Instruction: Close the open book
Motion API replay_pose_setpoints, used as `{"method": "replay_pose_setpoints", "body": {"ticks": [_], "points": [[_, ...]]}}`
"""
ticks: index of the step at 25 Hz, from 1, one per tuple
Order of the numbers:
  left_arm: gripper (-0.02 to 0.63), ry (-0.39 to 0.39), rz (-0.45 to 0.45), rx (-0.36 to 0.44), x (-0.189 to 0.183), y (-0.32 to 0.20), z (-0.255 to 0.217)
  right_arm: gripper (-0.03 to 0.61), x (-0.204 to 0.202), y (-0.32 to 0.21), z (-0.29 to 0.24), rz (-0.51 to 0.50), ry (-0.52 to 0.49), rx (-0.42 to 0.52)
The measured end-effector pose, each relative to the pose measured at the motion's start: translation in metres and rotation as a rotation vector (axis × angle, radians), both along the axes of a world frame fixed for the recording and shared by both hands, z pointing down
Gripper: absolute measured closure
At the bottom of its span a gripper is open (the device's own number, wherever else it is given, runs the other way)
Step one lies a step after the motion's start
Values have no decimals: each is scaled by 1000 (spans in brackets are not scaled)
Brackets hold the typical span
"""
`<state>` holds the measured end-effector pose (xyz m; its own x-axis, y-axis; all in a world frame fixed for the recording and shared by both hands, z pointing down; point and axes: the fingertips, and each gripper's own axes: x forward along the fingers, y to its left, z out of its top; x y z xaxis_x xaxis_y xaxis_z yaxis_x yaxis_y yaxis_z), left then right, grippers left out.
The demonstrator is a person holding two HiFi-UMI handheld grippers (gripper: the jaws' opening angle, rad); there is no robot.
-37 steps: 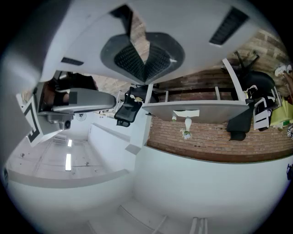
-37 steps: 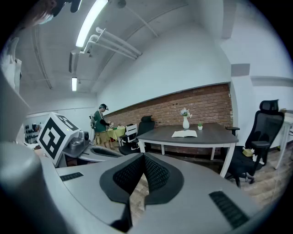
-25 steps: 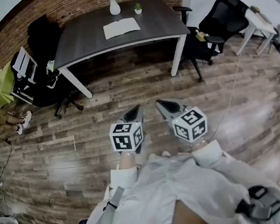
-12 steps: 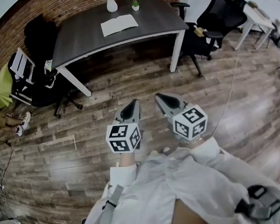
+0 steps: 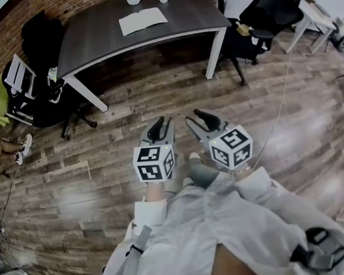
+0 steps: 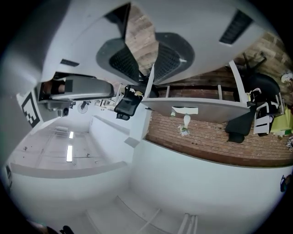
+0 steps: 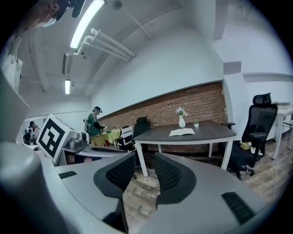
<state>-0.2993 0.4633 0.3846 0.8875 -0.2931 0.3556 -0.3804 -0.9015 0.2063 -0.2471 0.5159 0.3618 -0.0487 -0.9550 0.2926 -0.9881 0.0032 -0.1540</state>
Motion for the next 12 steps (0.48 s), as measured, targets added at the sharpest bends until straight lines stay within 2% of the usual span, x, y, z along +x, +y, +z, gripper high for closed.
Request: {"method": "replay_pose_setpoints", "body": {"ticks": [6,12], "points": [[506,-10,5,12,24,-26,-3,468,26,-30,-4,-4,15,10],[506,-18,-36,24,60,-79,-8,468,70,-81,-8,-29,20,22]]}}
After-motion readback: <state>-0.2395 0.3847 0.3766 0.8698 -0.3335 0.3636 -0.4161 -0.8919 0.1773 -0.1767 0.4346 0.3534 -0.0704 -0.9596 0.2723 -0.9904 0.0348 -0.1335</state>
